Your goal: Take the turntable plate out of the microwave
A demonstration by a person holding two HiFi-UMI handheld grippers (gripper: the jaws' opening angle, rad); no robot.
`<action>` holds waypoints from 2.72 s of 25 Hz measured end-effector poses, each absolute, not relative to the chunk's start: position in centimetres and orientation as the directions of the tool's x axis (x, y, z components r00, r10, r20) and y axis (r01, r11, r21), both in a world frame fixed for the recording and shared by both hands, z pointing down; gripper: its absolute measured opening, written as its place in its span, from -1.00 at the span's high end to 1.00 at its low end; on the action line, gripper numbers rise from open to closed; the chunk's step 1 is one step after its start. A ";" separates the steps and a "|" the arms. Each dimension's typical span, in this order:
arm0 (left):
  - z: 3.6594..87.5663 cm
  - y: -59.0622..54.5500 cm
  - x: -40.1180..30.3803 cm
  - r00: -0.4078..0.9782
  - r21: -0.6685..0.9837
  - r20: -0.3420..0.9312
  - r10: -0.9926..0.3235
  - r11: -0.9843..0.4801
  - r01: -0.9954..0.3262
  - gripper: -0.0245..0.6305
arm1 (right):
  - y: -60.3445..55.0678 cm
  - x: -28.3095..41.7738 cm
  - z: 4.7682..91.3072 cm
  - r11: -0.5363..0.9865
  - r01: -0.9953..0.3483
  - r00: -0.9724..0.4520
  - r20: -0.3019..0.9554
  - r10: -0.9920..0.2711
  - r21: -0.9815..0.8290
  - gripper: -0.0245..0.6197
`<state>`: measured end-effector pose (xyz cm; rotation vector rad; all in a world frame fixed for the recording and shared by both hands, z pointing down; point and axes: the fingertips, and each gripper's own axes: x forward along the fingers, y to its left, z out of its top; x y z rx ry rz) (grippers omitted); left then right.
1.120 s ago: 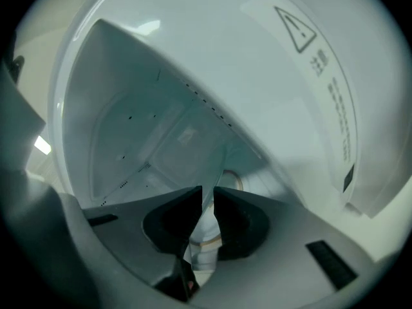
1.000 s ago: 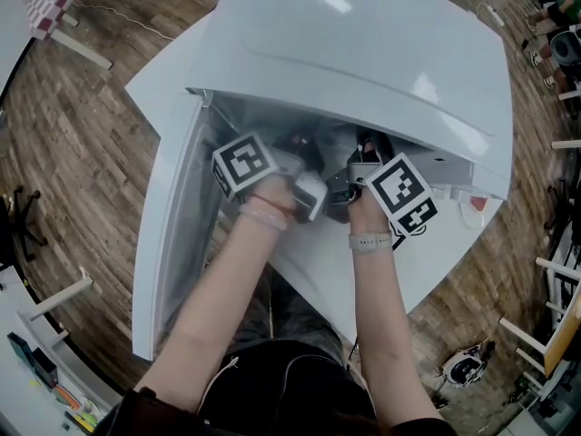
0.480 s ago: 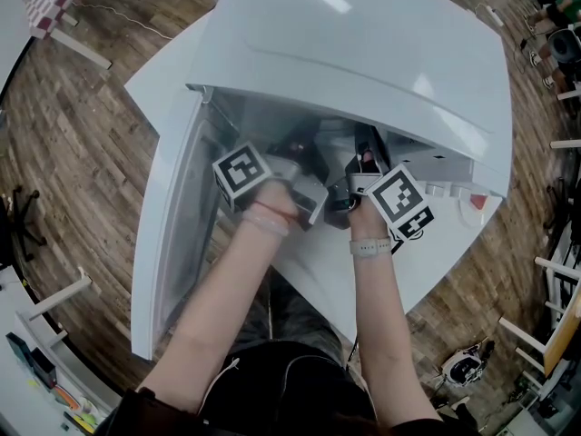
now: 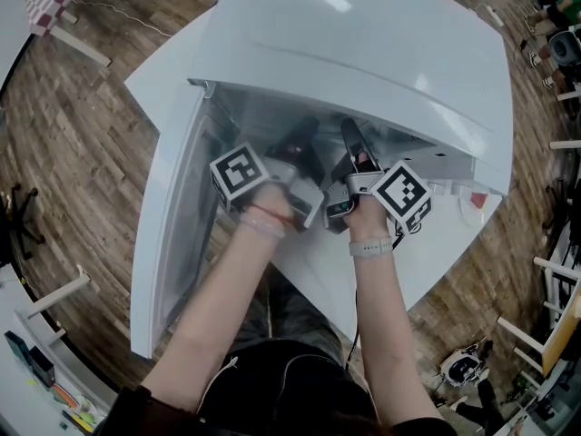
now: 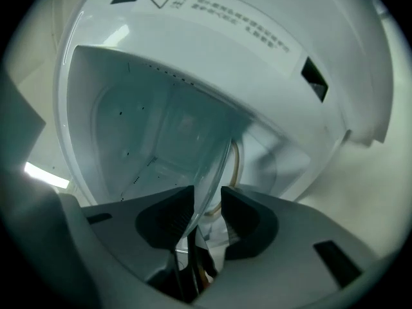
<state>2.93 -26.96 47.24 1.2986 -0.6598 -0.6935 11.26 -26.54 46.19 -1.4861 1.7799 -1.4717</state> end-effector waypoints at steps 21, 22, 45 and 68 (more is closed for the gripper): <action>46.4 -23.9 3.2 0.654 1.000 -0.014 -0.756 -0.020 -0.001 0.77 | -25.1 10.9 46.9 -0.092 -0.194 -0.389 0.163 -0.907 -0.977 0.75; 46.4 -23.9 3.1 0.653 0.999 -0.012 -0.757 -0.042 -0.030 0.76 | -24.9 11.0 47.0 -0.091 -0.181 -0.389 0.156 -0.908 -0.979 0.76; 47.7 -24.7 -1.5 0.472 0.999 -0.050 -0.880 -0.047 0.018 0.69 | -21.4 11.1 46.0 0.020 -0.185 -0.533 0.083 -0.842 -0.983 0.77; 47.5 -20.2 -2.4 0.441 0.996 -0.070 -0.895 -0.038 0.082 0.79 | -17.5 10.8 47.5 0.009 -0.188 -0.537 0.095 -0.838 -0.982 0.75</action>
